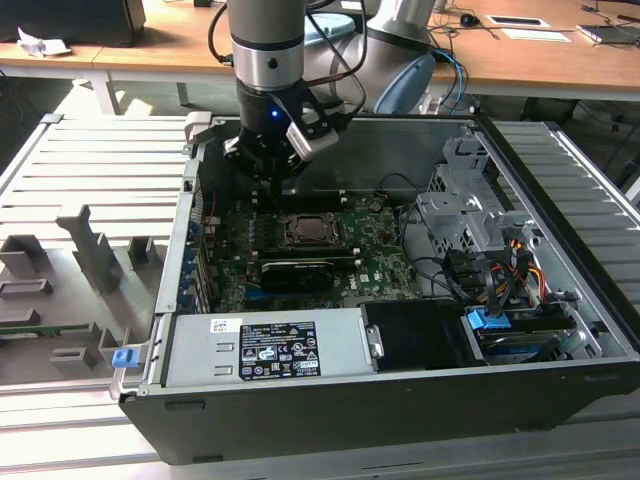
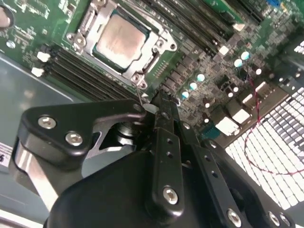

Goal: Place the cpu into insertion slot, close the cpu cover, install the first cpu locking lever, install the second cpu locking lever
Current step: 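Install the first cpu locking lever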

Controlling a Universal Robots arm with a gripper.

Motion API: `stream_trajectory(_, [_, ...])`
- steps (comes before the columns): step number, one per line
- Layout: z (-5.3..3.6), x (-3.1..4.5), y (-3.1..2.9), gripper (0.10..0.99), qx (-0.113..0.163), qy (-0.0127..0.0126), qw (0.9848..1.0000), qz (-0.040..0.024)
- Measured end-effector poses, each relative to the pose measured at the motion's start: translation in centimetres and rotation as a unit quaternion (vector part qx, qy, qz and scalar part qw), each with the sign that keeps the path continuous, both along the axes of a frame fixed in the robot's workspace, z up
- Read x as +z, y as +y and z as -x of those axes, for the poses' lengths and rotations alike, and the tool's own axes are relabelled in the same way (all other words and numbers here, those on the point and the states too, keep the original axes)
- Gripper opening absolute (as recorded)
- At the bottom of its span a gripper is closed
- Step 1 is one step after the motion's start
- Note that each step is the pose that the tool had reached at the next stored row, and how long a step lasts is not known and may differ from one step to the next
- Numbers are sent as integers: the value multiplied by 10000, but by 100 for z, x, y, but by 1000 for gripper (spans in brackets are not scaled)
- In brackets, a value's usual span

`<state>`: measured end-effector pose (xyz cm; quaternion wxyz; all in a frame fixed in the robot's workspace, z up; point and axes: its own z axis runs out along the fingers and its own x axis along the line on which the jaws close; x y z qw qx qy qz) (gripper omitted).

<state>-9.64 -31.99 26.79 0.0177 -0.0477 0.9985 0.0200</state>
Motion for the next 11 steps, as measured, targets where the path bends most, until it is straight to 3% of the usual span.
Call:
stream_trajectory(3, [79,-2,3,106,-12,-2,10000,0])
stream_trajectory(11, [134,-8,3,106,-21,-3,10000,0])
